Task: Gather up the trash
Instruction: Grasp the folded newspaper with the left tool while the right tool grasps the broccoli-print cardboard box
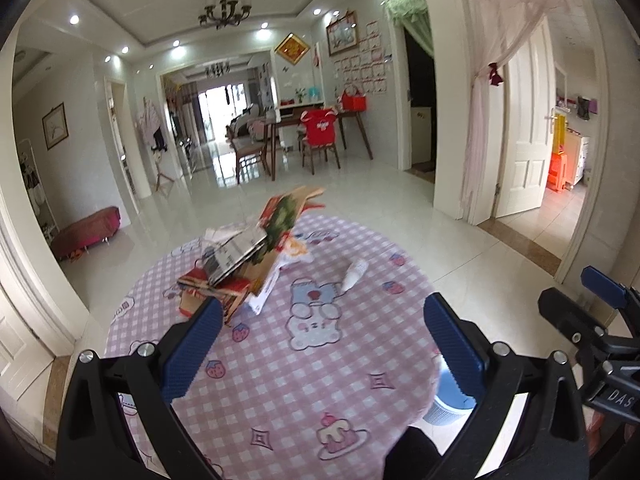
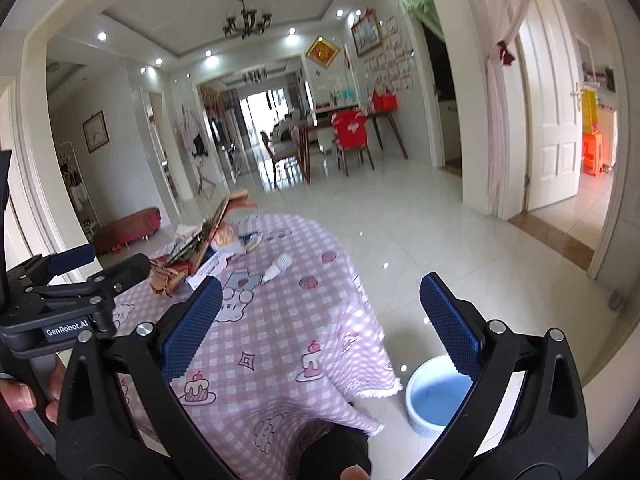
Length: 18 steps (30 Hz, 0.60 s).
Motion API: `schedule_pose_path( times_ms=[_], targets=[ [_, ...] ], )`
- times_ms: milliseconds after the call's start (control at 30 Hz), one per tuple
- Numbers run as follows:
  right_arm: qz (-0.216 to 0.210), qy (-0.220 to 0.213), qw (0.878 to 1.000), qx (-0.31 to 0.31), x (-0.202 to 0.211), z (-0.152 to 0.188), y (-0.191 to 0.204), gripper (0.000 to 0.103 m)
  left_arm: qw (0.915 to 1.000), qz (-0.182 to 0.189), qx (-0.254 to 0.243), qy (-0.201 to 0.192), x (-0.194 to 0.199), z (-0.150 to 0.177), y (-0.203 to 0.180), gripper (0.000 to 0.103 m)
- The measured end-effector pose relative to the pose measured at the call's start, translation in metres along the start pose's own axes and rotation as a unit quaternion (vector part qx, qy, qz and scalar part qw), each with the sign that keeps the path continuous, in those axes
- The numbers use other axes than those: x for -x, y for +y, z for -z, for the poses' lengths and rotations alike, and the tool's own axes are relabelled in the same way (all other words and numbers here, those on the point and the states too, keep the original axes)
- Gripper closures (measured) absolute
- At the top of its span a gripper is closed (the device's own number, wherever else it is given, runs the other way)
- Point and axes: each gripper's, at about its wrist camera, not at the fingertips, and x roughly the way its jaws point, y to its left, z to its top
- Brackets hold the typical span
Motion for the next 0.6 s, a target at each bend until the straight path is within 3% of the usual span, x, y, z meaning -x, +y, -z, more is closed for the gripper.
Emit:
schedule_pose_path(
  times_ms=[333, 433, 600],
  targets=[
    [-0.014, 0.084, 0.996, 0.001, -0.106, 0.013, 0.030, 0.006, 0.9951, -0.026, 0.063, 0.072, -0.085, 0.021, 0.084, 0.004],
    [-0.016, 0.100, 0.995, 0.001, -0.131, 0.015, 0.035, 0.006, 0.9952, -0.020, 0.056, 0.078, -0.105, 0.021, 0.093, 0.004],
    [-0.019, 0.113, 0.993, -0.010, -0.161, 0.014, 0.038, 0.006, 0.9953, -0.047, 0.042, 0.073, -0.131, 0.011, 0.105, 0.005]
  ],
)
